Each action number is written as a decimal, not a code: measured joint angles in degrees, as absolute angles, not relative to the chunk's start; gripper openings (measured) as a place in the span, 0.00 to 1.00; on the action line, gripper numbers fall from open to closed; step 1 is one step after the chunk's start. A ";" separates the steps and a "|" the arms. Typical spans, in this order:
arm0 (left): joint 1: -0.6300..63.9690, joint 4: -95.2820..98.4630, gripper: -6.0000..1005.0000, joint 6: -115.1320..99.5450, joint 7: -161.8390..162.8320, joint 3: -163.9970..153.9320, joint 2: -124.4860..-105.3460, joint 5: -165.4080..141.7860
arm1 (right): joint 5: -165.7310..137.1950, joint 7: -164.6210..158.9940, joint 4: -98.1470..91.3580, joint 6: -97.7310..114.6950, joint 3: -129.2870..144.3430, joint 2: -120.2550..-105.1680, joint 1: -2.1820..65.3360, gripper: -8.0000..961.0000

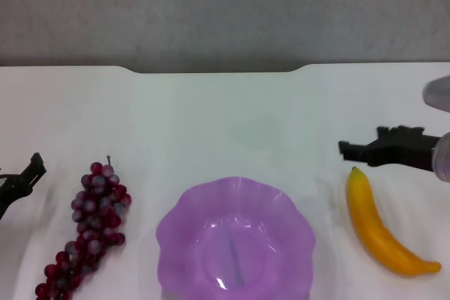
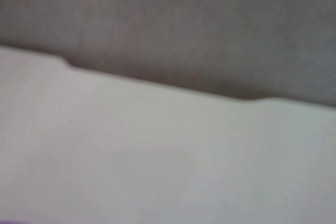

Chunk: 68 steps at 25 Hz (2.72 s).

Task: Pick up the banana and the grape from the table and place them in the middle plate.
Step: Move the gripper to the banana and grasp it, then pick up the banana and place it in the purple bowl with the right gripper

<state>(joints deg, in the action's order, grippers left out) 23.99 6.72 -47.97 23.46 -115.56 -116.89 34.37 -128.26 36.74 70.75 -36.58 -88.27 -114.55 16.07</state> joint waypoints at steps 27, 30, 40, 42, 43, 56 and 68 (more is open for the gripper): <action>24.57 7.06 0.89 -47.99 23.46 -115.60 -116.89 34.36 | -144.75 19.79 57.36 -62.72 -92.89 -114.59 31.17 0.92; 24.68 7.05 0.89 -47.99 23.46 -115.70 -116.91 34.37 | -144.78 19.95 56.01 -61.96 -92.78 -114.63 31.59 0.92; 24.70 7.03 0.89 -47.99 23.46 -115.58 -116.99 34.36 | -144.37 21.42 50.37 -59.20 -92.24 -114.85 33.73 0.92; 24.70 7.03 0.89 -47.99 23.46 -115.57 -116.99 34.36 | -144.33 21.46 49.92 -58.56 -92.08 -114.86 33.95 0.91; 24.70 7.03 0.89 -47.99 23.46 -115.57 -116.99 34.37 | -144.32 21.47 49.79 -58.29 -91.87 -114.88 33.97 0.90; 24.70 7.12 0.89 -47.99 23.46 -115.47 -117.07 34.36 | -144.31 21.47 48.95 -56.28 -90.11 -114.96 34.34 0.78; 24.41 6.92 0.89 -47.99 23.47 -115.49 -117.01 34.36 | -143.39 21.63 56.19 -57.64 -88.25 -114.95 31.45 0.52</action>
<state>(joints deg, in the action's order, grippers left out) 24.41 6.92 -47.99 23.47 -115.49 -117.01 34.36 -143.39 21.63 56.19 -57.64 -88.25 -114.95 31.45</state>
